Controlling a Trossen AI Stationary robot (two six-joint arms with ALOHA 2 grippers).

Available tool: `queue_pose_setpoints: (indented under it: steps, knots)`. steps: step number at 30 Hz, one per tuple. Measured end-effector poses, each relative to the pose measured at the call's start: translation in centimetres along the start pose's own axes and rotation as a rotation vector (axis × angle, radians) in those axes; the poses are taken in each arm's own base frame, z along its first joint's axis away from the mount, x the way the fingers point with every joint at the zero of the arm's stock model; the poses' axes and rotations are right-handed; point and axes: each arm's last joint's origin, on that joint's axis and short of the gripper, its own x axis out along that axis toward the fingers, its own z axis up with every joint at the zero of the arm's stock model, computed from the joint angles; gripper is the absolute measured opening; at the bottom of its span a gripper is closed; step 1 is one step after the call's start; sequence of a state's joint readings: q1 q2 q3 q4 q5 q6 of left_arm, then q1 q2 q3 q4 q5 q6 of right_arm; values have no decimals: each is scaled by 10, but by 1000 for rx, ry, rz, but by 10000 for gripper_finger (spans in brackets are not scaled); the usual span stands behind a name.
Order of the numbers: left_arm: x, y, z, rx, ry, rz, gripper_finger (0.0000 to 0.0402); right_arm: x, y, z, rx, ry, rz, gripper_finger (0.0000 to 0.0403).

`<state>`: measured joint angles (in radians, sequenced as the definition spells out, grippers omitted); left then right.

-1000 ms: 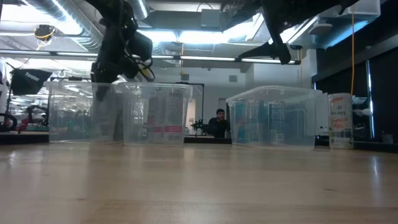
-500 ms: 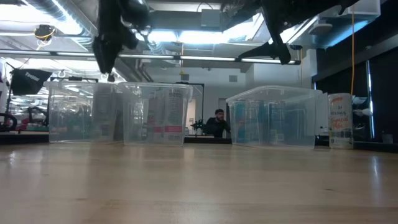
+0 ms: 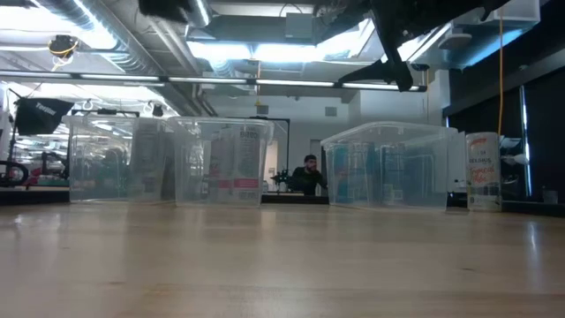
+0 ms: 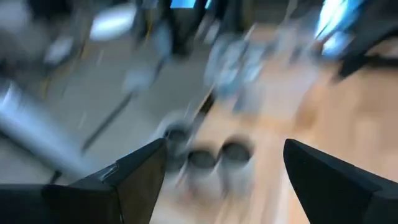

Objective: Sort soda cans
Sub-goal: Put the white-yellow soda can into the top left transparent bin

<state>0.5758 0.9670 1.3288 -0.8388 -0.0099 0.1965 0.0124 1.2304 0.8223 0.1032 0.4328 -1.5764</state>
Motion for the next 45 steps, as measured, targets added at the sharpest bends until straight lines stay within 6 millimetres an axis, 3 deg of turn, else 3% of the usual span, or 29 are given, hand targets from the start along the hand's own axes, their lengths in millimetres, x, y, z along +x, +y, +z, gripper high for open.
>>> queue_pose_setpoints:
  steps: [5, 11, 14, 18, 23, 29, 34, 45]
  knots:
    - [-3, -18, -19, 55, -269, -143, 308, 0, -1, 0, 7, 0, -11, 360]
    - [29, -43, -59, 100, -339, -253, 308, -1, -10, -3, 100, 93, -29, 360]
    - [48, -54, -76, 109, -388, -277, 308, -6, -25, -10, 105, 246, 12, 360]
    - [66, -64, -95, 100, -424, -296, 308, -15, -46, -32, 136, 500, 94, 360]
    - [76, -68, -112, 105, -399, -300, 308, -27, -61, -72, 320, 602, 233, 360]
    - [80, -70, -121, 109, -366, -305, 308, -33, -54, -115, 473, 705, 374, 360]
    - [79, -70, -121, 111, -366, -305, 308, -41, -37, -146, 620, 797, 518, 360]
    - [79, -70, -122, 112, -356, -306, 308, -64, -10, -165, 857, 1005, 789, 360]
